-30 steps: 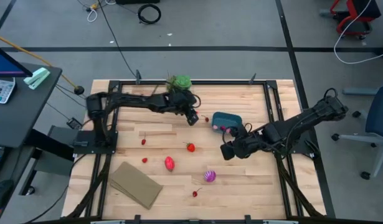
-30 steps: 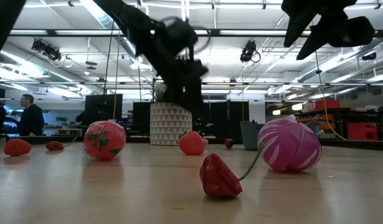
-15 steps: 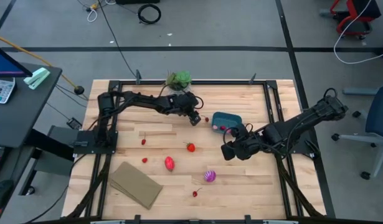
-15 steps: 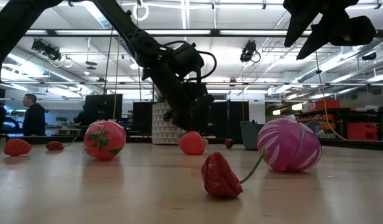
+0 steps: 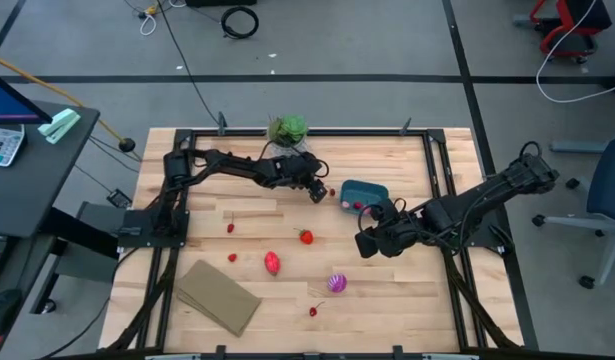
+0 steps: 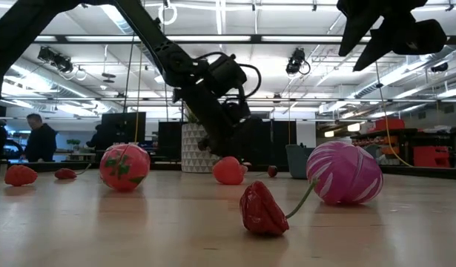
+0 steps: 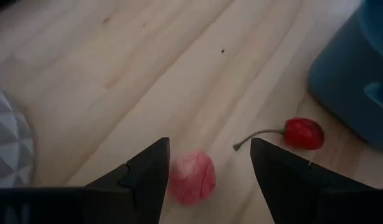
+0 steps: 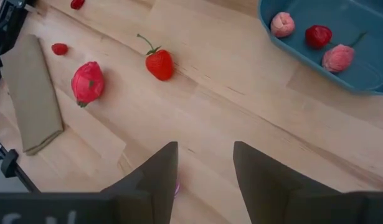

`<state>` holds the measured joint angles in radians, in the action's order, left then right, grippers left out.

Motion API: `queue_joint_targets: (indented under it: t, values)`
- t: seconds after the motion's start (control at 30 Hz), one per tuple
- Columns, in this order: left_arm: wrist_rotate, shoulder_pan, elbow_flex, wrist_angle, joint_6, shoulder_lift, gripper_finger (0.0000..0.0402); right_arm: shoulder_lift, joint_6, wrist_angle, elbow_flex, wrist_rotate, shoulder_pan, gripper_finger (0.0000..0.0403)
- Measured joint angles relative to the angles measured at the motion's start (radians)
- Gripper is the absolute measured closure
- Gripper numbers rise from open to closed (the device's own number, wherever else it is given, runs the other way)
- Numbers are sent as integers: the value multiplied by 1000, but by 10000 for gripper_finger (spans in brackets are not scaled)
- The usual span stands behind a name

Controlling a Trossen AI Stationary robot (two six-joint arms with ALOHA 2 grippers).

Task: Pick and placing Produce into tupperware
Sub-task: Put the pink peach into the blue bin

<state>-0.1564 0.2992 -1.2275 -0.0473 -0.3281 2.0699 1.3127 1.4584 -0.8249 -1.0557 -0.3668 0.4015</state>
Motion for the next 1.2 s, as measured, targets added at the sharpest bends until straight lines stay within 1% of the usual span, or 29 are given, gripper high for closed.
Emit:
queue_joint_targets:
  t: [0.17, 0.3, 0.47, 0.63, 0.8, 0.97, 1.2]
  values:
    - [-24, 3, 2, 2, -34, 26, 171, 0, -2, -9, 0, 1, 0, 241]
    - [-43, 1, 0, -6, -31, 35, 183, 0, -4, -10, 0, 0, 0, 241]
    - [-53, -10, 0, -4, -76, 36, 219, 0, -22, -9, 0, 0, 0, 241]
    - [-55, -30, 0, -3, -81, 37, 260, 0, -22, -10, 0, 0, 0, 241]
    - [-52, -60, 1, -2, -116, 34, 286, 0, -22, -10, 0, 0, 0, 241]
    - [17, -93, 2, 6, -141, 8, 289, 0, -22, -10, 0, 1, 1, 241]
    - [19, -148, 2, -5, -140, -49, 288, 0, -7, -11, 0, 1, 29, 241]
